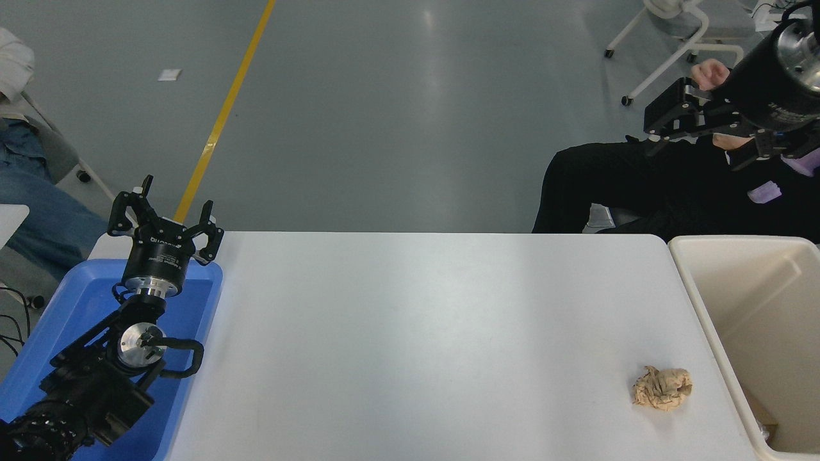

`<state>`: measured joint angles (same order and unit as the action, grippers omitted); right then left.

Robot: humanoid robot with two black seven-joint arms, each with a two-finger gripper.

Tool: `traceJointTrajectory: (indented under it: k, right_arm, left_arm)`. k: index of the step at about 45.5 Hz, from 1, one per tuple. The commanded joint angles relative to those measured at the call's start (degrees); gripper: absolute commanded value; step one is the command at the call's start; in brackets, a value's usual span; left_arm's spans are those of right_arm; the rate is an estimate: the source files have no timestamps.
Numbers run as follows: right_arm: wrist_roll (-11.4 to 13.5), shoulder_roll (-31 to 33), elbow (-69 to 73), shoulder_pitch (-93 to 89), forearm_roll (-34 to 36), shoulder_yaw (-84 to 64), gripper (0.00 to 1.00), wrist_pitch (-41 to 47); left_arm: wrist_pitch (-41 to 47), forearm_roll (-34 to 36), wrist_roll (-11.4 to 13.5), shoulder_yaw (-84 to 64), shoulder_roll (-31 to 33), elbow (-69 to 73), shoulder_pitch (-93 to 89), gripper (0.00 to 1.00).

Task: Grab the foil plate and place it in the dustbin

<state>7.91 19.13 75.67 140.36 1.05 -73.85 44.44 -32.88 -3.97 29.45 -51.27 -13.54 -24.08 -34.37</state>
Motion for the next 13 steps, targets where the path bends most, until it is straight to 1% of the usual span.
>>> traceJointTrajectory:
  k: [1,13]
  right_arm:
    - [0.00,-1.20,1.50,2.81,-2.37,4.76,1.00,0.56]
    - [-0.09,-2.17,1.50,3.17,-2.28,5.55,1.00,0.56]
  left_arm:
    - [0.01,0.01,-0.01,0.02,0.00,0.00,0.00,0.99]
    - [0.01,0.01,-0.01,0.03,0.00,0.00,0.00,0.99]
